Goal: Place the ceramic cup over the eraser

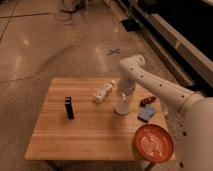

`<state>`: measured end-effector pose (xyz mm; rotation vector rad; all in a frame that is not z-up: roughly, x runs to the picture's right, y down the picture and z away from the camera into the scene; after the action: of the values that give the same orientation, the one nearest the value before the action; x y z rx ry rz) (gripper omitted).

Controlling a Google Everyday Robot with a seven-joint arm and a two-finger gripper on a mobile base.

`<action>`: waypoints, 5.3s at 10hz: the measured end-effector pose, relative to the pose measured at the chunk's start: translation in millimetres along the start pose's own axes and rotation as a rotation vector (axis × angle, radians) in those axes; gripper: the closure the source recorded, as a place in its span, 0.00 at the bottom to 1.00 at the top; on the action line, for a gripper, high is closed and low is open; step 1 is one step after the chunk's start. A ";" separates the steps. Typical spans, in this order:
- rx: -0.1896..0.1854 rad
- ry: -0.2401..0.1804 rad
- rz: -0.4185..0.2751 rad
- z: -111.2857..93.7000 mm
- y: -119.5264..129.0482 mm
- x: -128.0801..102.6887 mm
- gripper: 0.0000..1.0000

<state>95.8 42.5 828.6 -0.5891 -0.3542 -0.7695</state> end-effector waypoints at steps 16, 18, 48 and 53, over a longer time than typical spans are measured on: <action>0.184 -0.148 -0.326 -143.9 -45.3 -109.4 1.00; 0.229 -0.134 -0.384 -155.5 -74.4 -122.1 1.00; 0.129 -0.091 -0.866 -81.2 -198.3 -252.3 1.00; 0.099 -0.048 -0.885 -46.6 -203.7 -262.8 0.59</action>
<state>-226.6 40.8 734.6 -0.3387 -0.7110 -1.5750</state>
